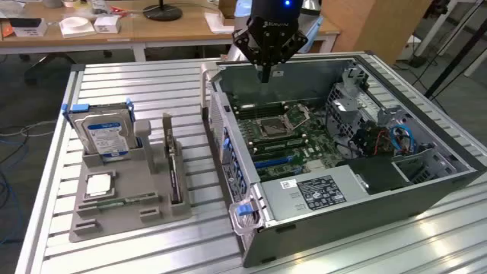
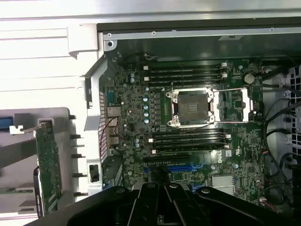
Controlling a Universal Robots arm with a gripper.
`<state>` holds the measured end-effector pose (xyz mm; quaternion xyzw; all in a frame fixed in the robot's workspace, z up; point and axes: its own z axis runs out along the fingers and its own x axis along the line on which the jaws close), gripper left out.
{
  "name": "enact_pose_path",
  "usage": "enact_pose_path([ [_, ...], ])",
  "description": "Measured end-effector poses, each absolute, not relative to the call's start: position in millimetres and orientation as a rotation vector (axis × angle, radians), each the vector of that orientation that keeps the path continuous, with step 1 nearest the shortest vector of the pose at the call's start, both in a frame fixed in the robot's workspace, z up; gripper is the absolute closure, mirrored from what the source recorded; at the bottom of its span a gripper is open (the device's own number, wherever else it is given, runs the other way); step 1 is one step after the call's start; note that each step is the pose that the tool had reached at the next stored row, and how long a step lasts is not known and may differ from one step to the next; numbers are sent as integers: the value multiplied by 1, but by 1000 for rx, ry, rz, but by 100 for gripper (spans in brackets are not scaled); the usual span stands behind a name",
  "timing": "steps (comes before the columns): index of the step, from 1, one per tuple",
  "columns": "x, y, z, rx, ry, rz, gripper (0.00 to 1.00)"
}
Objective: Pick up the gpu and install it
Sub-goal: 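Reach for the gpu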
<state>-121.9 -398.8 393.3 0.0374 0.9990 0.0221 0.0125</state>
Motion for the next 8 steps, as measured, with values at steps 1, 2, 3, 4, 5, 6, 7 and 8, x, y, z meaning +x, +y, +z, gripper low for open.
enact_pose_path([
  [1,-122,-399,393,117,3114,69,89],
  [2,-122,-399,393,117,3114,69,89],
  [3,-122,-399,393,117,3114,69,89],
  [4,-122,-399,393,117,3114,69,89],
  [5,-122,-399,393,116,3114,69,89],
  [6,-122,-399,393,117,3114,69,89],
  [7,-123,-399,393,117,3114,69,89],
  [8,-123,-399,393,117,3114,69,89],
])
